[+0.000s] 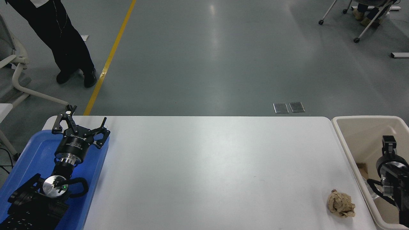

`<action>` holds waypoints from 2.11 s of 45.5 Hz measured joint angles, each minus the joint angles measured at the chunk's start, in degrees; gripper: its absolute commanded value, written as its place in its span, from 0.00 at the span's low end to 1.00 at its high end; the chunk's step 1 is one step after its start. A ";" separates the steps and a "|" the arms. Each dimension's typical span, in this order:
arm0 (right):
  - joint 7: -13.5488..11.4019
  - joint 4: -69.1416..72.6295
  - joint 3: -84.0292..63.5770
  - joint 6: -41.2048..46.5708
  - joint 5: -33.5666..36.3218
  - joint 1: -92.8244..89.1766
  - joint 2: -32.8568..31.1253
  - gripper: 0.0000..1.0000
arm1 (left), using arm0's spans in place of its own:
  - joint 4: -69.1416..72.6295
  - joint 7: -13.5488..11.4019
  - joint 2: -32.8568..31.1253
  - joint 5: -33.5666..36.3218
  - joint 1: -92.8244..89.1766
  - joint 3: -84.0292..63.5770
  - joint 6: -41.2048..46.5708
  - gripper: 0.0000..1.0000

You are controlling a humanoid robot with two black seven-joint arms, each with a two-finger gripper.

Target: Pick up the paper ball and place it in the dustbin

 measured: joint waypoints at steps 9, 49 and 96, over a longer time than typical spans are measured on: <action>0.09 8.75 -10.33 2.24 -0.37 7.51 -4.94 1.00 | -0.01 0.17 0.00 0.04 -0.12 0.16 0.00 0.99; -0.58 75.81 -75.19 33.30 -11.80 89.68 -3.53 1.00 | -0.02 0.22 0.06 0.07 -0.17 0.26 0.00 0.99; -8.66 84.58 -84.24 49.65 -18.30 109.81 -7.00 1.00 | -0.01 0.17 0.02 0.08 -0.05 0.18 0.00 0.99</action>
